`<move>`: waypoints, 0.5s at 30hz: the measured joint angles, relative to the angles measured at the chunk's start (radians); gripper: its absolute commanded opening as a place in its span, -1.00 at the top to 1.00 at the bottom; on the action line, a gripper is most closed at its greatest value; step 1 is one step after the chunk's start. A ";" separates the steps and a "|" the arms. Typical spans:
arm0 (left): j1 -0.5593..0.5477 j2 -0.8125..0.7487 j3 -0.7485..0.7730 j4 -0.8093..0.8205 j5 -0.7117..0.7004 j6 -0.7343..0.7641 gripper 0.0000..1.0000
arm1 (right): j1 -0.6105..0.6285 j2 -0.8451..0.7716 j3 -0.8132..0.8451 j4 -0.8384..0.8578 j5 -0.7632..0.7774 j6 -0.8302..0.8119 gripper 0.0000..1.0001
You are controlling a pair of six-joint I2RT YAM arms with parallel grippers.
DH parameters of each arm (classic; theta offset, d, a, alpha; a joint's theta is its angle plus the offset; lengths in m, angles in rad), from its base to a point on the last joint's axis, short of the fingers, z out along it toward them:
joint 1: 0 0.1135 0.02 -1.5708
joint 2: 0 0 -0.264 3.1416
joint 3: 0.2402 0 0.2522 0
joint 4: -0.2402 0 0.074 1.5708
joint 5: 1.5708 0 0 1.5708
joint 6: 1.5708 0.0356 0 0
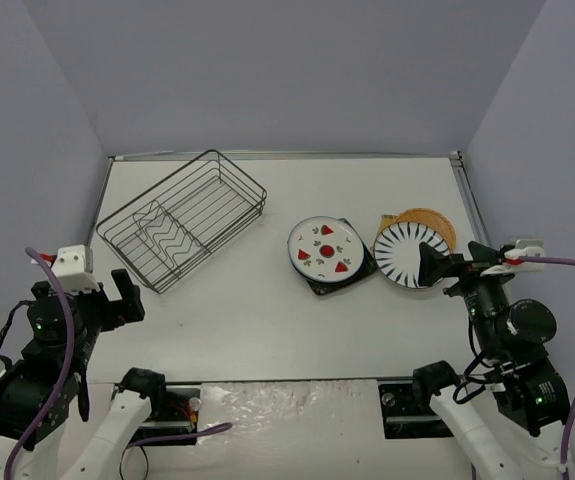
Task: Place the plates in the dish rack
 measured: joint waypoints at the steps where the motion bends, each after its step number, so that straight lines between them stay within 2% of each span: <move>1: 0.000 0.002 0.000 0.000 0.000 0.000 -0.94 | 0.000 0.002 0.000 -0.001 0.000 0.000 -1.00; 8: 0.000 0.038 0.000 0.000 0.030 -0.006 -0.94 | 0.000 0.038 -0.015 -0.005 -0.031 0.051 -1.00; 15: 0.000 0.084 0.000 0.001 0.072 -0.016 -0.94 | 0.000 0.129 -0.127 -0.019 -0.031 0.190 -1.00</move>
